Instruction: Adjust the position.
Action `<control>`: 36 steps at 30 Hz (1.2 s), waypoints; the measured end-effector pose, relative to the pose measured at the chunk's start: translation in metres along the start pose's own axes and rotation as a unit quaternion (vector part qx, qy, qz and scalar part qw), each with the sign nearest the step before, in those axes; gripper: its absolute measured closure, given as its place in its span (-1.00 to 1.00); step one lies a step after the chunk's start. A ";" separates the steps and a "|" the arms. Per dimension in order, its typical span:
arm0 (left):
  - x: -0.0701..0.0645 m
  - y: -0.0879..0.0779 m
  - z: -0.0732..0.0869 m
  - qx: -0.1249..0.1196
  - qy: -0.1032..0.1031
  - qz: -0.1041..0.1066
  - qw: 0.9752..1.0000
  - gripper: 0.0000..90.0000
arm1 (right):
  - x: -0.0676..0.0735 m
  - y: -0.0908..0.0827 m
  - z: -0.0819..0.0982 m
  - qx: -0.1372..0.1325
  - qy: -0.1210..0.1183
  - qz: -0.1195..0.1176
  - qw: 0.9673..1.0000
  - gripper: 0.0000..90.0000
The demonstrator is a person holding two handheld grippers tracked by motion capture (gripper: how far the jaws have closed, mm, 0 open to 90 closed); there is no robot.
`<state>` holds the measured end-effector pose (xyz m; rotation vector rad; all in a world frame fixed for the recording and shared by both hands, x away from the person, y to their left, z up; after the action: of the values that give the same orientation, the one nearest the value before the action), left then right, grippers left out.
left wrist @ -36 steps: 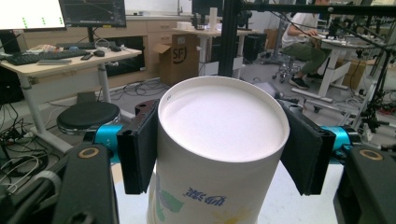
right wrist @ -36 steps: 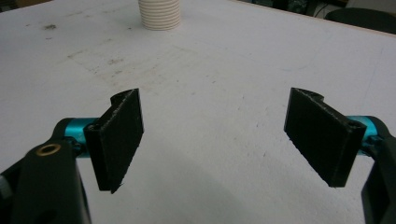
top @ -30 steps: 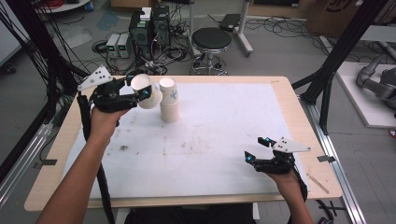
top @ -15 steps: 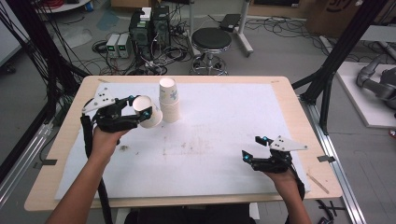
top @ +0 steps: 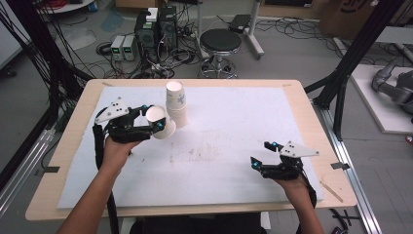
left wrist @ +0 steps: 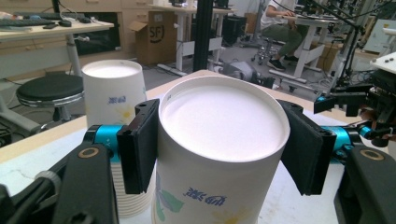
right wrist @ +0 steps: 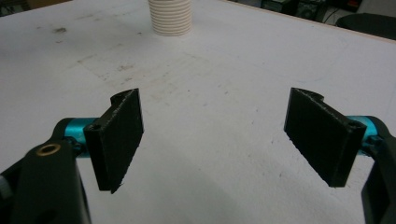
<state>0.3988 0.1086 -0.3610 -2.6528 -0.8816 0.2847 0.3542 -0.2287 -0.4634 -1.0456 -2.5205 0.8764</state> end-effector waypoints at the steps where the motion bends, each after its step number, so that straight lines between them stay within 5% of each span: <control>1: -0.001 0.002 0.001 0.002 0.001 0.001 1.000 -0.22 | 0.001 0.000 -0.001 0.000 -0.002 -0.002 1.000 -0.55; 16: -0.021 0.015 0.012 0.012 0.010 0.042 0.999 -0.22 | 0.030 0.013 -0.023 0.016 -0.033 -0.058 0.998 -0.55; 26: -0.039 0.026 0.017 0.029 0.014 0.061 0.998 -0.23 | 0.053 0.023 -0.049 -0.008 -0.060 -0.108 0.992 -0.55; 36: -0.063 0.039 0.021 0.040 0.021 0.106 0.993 -0.22 | 0.070 0.025 -0.055 -0.026 -0.080 -0.132 0.988 -0.55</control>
<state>0.3640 0.0455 -0.3900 -2.6683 -0.5621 0.3061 0.3442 -0.1416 -0.4349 -0.6549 -2.7460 0.8515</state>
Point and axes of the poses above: each handheld gripper's, and its own axes: y roughly forward along the jaws, z roughly out of its underside, x roughly to its left, the point moved 10 cm from there along y, roughly forward along the jaws, and after that the axes turned 13 degrees about x, right-handed, at the moved point
